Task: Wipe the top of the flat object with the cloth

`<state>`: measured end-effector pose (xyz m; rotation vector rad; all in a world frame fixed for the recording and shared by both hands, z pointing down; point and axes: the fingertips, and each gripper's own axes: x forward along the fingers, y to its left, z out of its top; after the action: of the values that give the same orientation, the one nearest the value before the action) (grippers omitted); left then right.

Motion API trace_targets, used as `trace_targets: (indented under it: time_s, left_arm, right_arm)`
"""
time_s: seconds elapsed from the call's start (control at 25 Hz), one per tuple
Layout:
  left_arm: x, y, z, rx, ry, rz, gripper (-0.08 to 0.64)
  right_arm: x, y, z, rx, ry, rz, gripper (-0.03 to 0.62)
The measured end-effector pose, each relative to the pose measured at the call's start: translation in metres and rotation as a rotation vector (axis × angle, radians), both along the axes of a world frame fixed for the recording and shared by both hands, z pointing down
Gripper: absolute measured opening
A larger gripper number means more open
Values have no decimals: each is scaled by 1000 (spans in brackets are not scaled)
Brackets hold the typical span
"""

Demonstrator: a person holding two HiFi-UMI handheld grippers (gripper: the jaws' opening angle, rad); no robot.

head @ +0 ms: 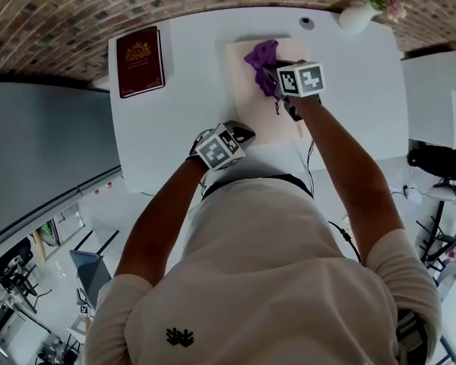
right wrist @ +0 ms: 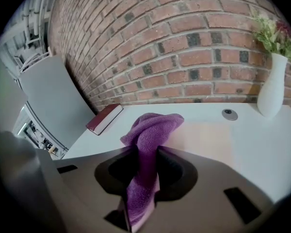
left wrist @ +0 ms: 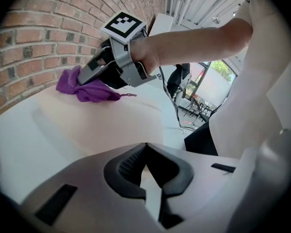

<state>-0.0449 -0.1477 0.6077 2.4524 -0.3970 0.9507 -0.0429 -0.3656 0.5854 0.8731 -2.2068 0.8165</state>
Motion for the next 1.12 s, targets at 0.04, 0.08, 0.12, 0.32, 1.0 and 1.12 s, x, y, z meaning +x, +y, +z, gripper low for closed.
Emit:
trace_targets:
  time_s: [0.04,0.08,0.12,0.32,1.0,1.12]
  left_arm:
    - [0,0,0,-3,3,-1,25]
    - [0,0,0,-4,4,-3,25]
    - [0,0,0,-4,4,-4,25]
    - [1,-1,0,-7,4,-1,25]
    - [4,-3,-5,-28,3,-1,25]
    - [4,-3,-2,-28,-10,-2,25]
  right_arm:
    - [8,-3,1,0,6,12,117]
    - [16,-6,1,1,11,24,117]
    - [24,-9,1,3,16,35,117]
    - [68,-26,3,10,50,93,117]
    - [50,-42,-34,59,-8,53,117]
    - [-4,-29,-46,59,-69,-37,117]
